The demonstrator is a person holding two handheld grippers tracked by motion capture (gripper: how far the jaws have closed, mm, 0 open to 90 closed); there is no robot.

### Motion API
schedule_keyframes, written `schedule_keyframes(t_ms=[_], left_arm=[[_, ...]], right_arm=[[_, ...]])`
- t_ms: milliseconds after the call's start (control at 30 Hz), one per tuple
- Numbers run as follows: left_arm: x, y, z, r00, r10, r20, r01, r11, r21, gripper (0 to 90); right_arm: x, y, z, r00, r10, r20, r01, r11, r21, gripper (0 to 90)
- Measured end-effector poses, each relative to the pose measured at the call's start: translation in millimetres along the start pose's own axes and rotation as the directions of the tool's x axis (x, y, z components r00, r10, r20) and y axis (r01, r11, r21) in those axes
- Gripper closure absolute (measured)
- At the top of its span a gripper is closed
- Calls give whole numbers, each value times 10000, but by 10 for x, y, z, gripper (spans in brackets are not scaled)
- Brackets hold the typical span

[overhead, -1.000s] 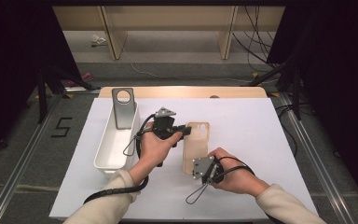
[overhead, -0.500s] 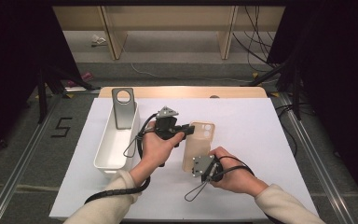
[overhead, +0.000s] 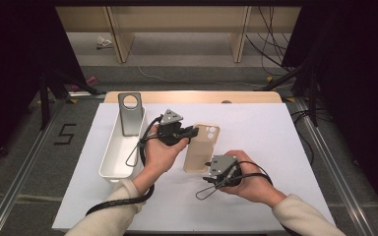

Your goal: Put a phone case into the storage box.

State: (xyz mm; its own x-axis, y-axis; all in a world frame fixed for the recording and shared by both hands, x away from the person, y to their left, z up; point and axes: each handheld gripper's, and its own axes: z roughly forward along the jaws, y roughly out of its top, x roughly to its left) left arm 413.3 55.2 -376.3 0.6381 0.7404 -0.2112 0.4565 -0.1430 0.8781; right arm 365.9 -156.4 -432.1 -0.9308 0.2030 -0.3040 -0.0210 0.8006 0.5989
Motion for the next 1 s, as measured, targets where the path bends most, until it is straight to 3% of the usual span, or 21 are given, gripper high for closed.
schedule_keyframes(t_ms=[33,233,567,867,1000], left_arm=[[19,3,-15,10000,17,-31,-17,10000,-51,819],[103,19,-102,9998,-54,-183,48,9994,-352,819],[237,71,-275,9991,-241,-338,210,9960,-873,818],[355,145,-465,9979,-352,-540,281,9914,-1276,818],[399,170,-529,9975,-351,-612,263,9898,-1397,818]], right_arm=[[-9,-15,-14,9995,222,246,-217,9996,-203,491],[-83,-130,-125,9880,1412,624,-1351,9865,-928,379],[-142,-275,-216,9696,2308,813,-2187,9663,-1355,314],[-193,-400,-308,9391,3317,904,-3098,9304,-1957,285],[-209,-444,-338,9310,3545,873,-3308,9202,-2092,277]])
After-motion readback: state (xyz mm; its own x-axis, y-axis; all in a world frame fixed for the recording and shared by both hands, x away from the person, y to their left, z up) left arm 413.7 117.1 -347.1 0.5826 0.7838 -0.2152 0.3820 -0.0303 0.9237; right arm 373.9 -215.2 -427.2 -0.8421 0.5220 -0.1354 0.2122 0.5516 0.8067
